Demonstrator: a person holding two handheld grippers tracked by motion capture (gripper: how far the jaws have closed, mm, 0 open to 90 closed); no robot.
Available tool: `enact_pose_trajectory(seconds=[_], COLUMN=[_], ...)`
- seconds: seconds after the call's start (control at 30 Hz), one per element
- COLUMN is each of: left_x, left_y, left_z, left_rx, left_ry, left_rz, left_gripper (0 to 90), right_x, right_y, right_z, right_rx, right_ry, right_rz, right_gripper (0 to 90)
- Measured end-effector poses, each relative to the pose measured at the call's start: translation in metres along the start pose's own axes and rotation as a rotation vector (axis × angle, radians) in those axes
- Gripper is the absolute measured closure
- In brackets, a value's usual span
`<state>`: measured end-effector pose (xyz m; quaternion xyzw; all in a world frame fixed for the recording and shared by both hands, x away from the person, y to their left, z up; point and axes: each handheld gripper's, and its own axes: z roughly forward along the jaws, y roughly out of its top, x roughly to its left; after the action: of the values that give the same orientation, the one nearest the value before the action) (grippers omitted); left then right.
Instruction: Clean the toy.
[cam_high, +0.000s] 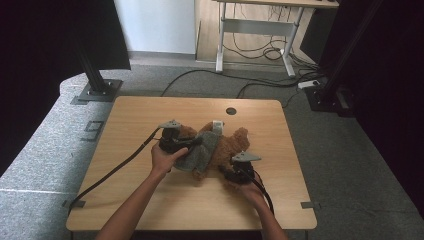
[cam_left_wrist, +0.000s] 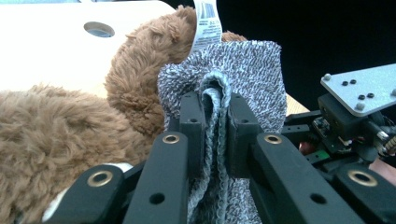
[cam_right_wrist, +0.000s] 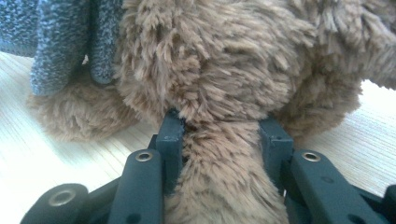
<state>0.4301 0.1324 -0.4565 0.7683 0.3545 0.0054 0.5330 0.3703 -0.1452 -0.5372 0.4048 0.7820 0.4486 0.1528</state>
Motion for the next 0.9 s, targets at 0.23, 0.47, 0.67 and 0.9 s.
enact_pose_trajectory(seconds=[0.23, 0.47, 0.67, 0.9], left_x=[-0.007, -0.017, -0.005, 0.018], left_y=[0.006, 0.019, 0.028, 0.04], left_z=[0.011, 0.034, 0.039, 0.035], left_rx=[0.027, 0.083, 0.102, 0.115], left_ry=[0.012, 0.064, 0.109, 0.183], left_rz=[0.035, 0.082, 0.054, 0.007], left_gripper=[79.2, 79.1, 79.1, 79.0], right_x=[0.0, -0.001, -0.003, -0.002], right_y=[0.0, -0.001, -0.001, -0.003], right_z=[0.0, 0.0, 0.0, 0.0], right_rx=[0.001, 0.002, 0.001, 0.002], right_ry=[0.004, 0.009, 0.015, 0.015], right_rz=[0.002, 0.008, 0.015, 0.016], right_gripper=[61.3, 61.5, 63.1, 64.5])
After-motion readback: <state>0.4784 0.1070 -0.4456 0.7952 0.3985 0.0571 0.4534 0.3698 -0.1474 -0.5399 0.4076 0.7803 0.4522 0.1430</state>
